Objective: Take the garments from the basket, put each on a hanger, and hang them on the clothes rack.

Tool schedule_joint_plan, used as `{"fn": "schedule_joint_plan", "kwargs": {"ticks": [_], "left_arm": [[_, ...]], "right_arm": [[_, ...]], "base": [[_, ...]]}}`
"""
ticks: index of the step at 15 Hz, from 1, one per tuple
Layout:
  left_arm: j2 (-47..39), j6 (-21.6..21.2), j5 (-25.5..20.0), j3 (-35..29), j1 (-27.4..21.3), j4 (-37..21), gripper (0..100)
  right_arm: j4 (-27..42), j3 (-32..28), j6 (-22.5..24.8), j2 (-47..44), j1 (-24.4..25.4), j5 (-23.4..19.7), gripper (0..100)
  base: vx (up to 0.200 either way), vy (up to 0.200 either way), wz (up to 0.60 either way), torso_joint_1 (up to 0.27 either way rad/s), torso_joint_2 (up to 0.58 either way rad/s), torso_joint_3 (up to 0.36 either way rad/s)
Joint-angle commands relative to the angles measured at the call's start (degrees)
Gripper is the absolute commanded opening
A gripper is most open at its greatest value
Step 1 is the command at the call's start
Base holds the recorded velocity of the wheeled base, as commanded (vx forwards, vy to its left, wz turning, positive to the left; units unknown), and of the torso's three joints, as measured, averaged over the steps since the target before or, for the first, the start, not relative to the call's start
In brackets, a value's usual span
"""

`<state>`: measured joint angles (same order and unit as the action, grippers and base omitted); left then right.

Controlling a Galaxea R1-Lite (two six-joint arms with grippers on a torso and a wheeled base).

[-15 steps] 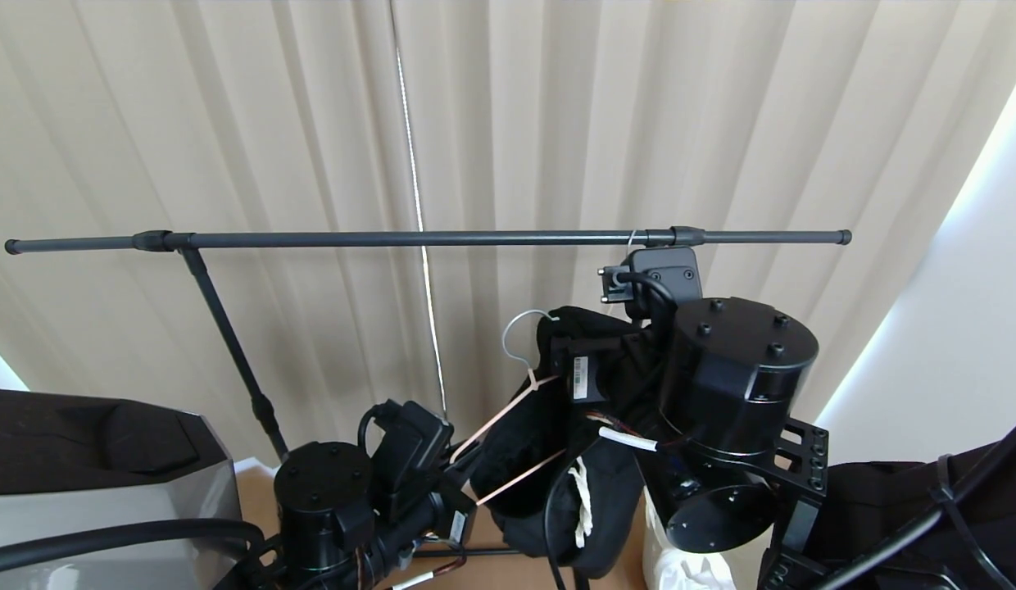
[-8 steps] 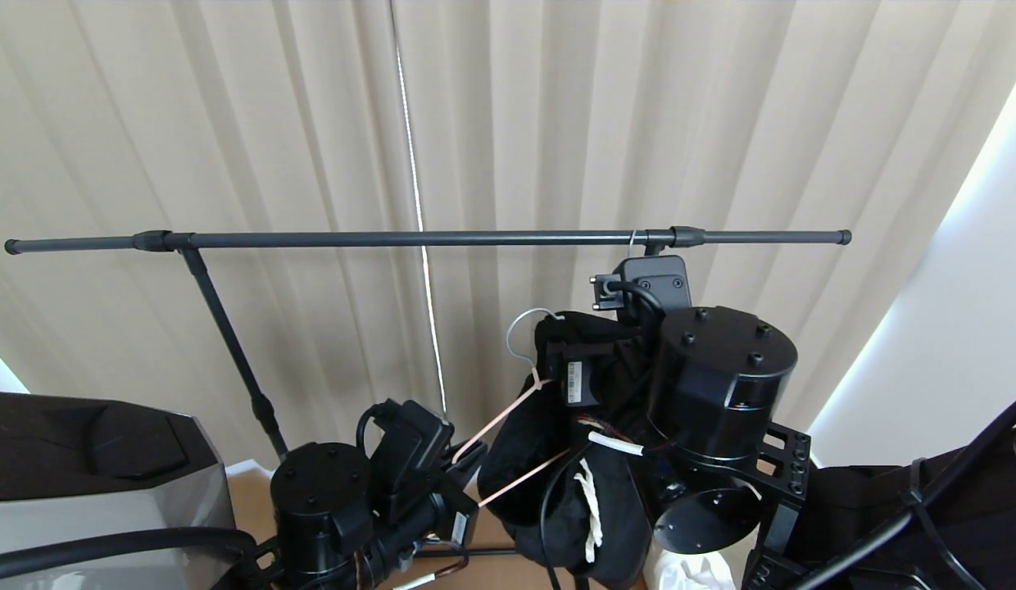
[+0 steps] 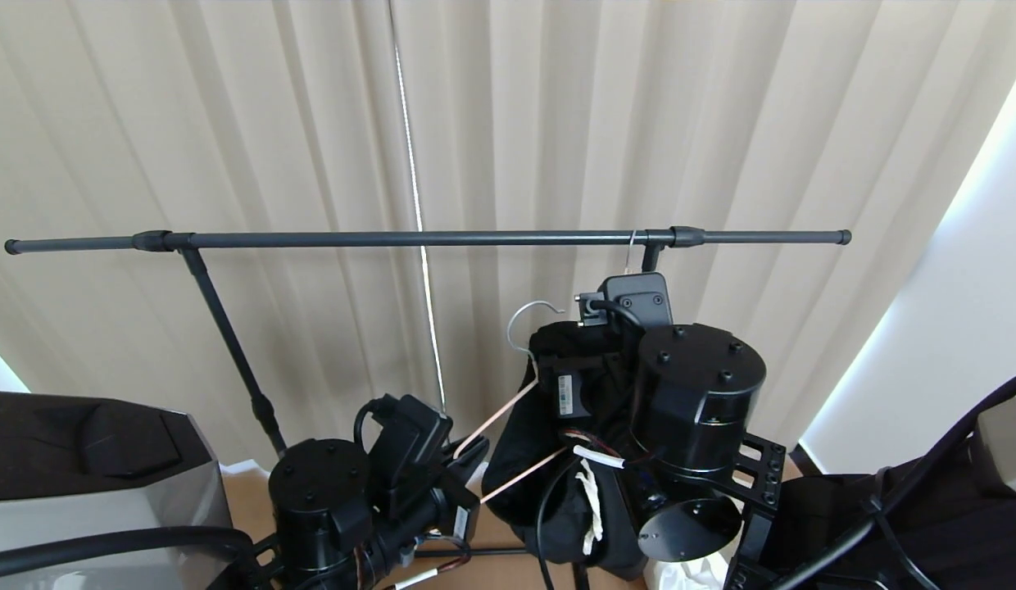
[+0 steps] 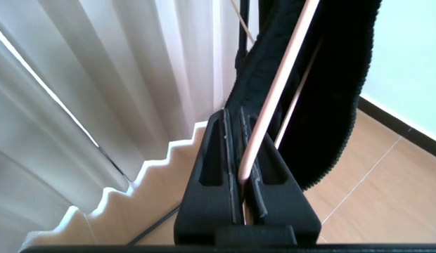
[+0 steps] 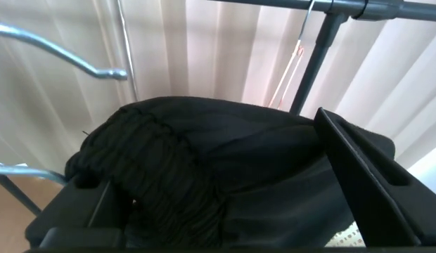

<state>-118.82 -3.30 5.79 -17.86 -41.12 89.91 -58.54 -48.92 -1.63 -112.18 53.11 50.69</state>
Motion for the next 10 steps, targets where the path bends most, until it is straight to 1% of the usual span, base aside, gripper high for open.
{"fn": "schedule_joint_plan", "kwargs": {"ticks": [1, 5, 10], "left_arm": [[0.87, 0.14, 0.01, -0.42, 0.60, 0.09, 0], [1.05, 1.46, 0.10, -1.21, 1.48, 0.09, 0], [0.70, 1.63, 0.19, -2.62, 3.33, 0.09, 0]], "right_arm": [[0.00, 0.05, 0.05, -0.06, 0.06, 0.02, 100], [0.00, 0.32, 0.05, 0.29, 0.15, 0.02, 100], [0.00, 0.32, -0.04, 0.47, 1.20, 0.02, 100]], "base": [[0.000, 0.000, 0.00, 0.000, 0.00, 0.000], [0.000, 0.000, 0.00, 0.000, 0.00, 0.000], [0.000, 0.000, 0.00, 0.000, 0.00, 0.000]]}}
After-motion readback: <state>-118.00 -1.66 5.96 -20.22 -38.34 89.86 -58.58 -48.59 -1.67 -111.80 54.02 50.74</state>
